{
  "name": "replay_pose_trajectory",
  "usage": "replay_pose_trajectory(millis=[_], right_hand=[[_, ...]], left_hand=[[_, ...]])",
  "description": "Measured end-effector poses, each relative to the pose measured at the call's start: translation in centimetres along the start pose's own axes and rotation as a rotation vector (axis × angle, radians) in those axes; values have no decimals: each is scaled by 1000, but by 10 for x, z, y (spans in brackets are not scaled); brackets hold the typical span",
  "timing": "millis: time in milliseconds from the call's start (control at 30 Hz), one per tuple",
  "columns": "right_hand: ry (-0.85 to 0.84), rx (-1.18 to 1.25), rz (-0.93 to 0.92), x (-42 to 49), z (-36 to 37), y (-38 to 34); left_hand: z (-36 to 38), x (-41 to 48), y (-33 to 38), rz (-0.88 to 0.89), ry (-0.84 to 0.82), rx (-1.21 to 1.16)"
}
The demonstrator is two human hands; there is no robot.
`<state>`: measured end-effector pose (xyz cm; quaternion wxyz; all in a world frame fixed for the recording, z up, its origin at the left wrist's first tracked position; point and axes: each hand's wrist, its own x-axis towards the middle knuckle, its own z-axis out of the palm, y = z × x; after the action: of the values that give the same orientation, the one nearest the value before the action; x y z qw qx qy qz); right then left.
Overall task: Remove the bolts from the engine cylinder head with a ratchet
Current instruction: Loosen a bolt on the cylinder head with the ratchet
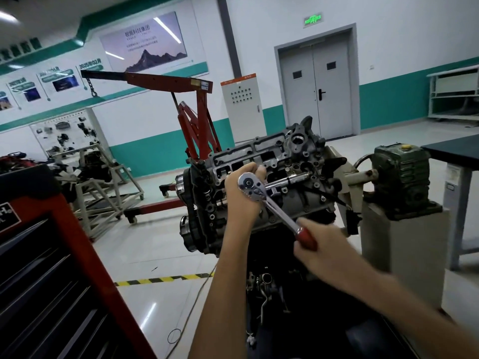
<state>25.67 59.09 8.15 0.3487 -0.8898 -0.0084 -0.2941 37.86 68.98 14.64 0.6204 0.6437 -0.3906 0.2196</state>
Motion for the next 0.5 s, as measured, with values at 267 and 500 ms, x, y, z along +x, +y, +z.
replay_pose_trajectory(millis=[267,500], right_hand=[[-14,294,30,-10,29,-10],[-243,-550,-312,63,-81,-16]], left_hand=[[0,3,-2,0,-50,6],[-26,10,-3,-62,-156,26]])
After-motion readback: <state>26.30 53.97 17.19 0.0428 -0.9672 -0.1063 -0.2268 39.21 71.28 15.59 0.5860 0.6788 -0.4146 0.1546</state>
